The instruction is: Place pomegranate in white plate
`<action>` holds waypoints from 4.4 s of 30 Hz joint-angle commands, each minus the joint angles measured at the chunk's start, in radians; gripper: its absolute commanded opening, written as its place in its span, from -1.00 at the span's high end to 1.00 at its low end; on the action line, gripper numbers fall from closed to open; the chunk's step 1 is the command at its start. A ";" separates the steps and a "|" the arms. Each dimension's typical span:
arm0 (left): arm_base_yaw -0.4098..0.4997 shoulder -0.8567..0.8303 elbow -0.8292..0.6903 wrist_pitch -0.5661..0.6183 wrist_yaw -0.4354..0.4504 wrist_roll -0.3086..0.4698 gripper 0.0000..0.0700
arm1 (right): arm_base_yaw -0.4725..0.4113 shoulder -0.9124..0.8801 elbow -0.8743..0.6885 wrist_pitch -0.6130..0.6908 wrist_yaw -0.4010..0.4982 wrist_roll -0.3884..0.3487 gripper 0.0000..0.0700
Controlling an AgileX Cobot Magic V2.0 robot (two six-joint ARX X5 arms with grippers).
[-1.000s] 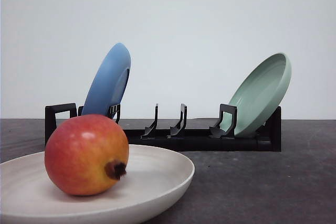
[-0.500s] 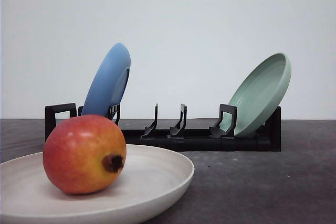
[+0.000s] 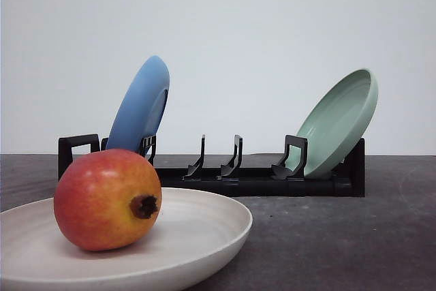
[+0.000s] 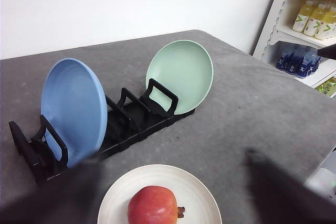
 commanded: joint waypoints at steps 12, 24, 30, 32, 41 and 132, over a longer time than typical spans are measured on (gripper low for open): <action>-0.013 0.003 0.020 0.012 -0.021 -0.003 1.00 | 0.011 0.008 0.007 0.007 0.020 0.010 1.00; -0.013 0.001 0.019 0.015 -0.022 -0.003 1.00 | 0.011 0.008 0.007 0.006 0.020 0.010 1.00; 0.107 -0.032 0.004 0.029 -0.011 0.000 1.00 | 0.011 0.008 0.008 0.006 0.020 0.010 1.00; 0.216 -0.032 -0.003 0.030 -0.012 0.009 1.00 | 0.011 0.008 0.008 0.007 0.020 0.010 1.00; 0.749 -0.150 -0.217 0.152 0.170 0.258 1.00 | 0.011 0.008 0.008 0.007 0.020 0.010 1.00; 1.335 -0.351 -0.937 0.693 0.567 0.419 1.00 | -0.875 -0.166 -0.659 0.703 -0.117 -0.303 1.00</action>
